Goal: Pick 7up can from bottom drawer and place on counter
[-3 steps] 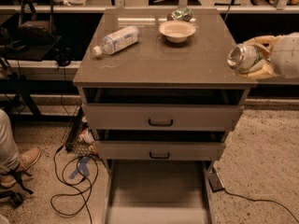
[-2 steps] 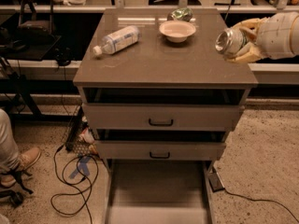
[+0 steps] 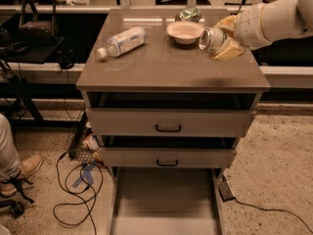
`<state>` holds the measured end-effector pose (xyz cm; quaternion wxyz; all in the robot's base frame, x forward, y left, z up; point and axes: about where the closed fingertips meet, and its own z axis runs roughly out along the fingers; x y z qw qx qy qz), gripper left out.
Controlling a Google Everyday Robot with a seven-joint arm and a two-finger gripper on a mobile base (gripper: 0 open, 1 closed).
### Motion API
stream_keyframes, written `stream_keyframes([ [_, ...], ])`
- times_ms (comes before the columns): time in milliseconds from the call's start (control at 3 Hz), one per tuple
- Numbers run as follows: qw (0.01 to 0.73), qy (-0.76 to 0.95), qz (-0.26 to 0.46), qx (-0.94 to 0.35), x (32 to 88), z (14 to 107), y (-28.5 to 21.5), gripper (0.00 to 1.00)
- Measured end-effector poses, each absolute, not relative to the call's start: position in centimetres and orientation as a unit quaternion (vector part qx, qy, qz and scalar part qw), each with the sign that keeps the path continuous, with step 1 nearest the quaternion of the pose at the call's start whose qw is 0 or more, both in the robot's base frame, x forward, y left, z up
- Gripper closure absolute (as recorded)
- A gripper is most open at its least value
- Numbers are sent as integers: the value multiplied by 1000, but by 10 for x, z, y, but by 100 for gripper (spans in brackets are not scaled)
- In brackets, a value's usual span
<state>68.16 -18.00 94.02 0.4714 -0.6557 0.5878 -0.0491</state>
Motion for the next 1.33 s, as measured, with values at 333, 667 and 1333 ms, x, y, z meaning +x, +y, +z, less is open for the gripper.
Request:
stream_keyframes([
  [333,445,601,-22,-664,706,918,-156,81],
  [667,434,607,-8,-666,723,908,-145,59],
  [1333,425,609,21,-669,744,894,-126,13],
])
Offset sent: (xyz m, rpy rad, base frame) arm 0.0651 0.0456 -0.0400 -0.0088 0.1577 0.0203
